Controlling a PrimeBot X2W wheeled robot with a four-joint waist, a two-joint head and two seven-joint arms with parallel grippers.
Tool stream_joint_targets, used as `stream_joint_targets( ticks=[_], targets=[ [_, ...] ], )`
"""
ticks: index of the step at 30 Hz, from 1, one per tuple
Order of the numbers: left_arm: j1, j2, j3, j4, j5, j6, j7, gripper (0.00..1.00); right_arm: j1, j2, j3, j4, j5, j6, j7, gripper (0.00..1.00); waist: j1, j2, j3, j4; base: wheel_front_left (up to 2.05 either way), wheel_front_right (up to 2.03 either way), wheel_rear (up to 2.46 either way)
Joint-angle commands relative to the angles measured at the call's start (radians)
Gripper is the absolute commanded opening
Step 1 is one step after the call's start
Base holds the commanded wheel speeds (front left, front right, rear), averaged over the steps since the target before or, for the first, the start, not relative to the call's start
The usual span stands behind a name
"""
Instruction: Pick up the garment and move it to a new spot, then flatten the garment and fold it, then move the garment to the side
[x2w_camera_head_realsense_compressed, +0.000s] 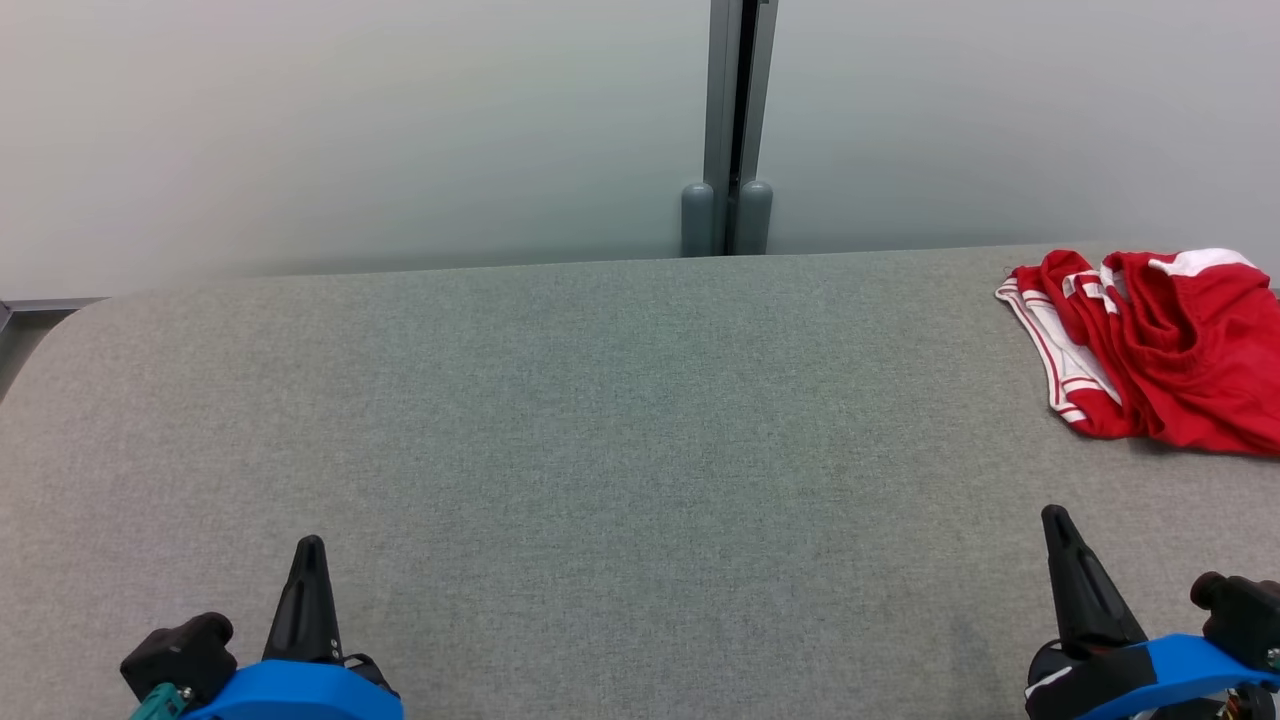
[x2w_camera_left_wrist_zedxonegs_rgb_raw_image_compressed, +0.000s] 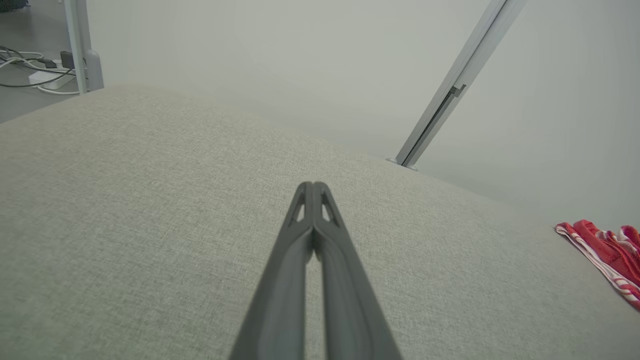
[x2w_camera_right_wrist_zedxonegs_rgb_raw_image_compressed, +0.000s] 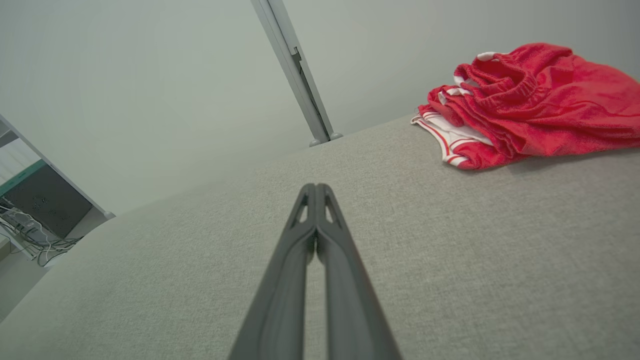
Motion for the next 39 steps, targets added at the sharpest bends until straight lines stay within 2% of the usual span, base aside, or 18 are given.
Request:
stream_joint_targets(
  ticks=[1, 20, 39],
  targets=[
    [-0.036, 0.003, 0.018, -0.011, -0.049, -0.012, 0.01, 0.0, -0.031, -0.003, -0.004, -0.006, 0.055, 0.0, 0.006, 0.0, 0.0, 0.0, 0.0, 0.0, 0.0, 0.0, 0.0],
    [-0.07, -0.018, 0.069, 0.007, -0.324, -0.056, 0.07, 0.0, -0.065, -0.004, -0.012, 0.037, 0.347, 0.0, 0.041, 0.0, 0.0, 0.0, -0.002, 0.002, 0.0, 0.0, 0.0],
    [-0.095, -0.034, 0.111, 0.021, -0.538, -0.091, 0.118, 0.0, -0.093, -0.005, -0.018, 0.072, 0.574, 0.0, 0.069, 0.0, 0.0, 0.0, -0.003, 0.004, 0.0, 0.0, 0.0]
  ],
)
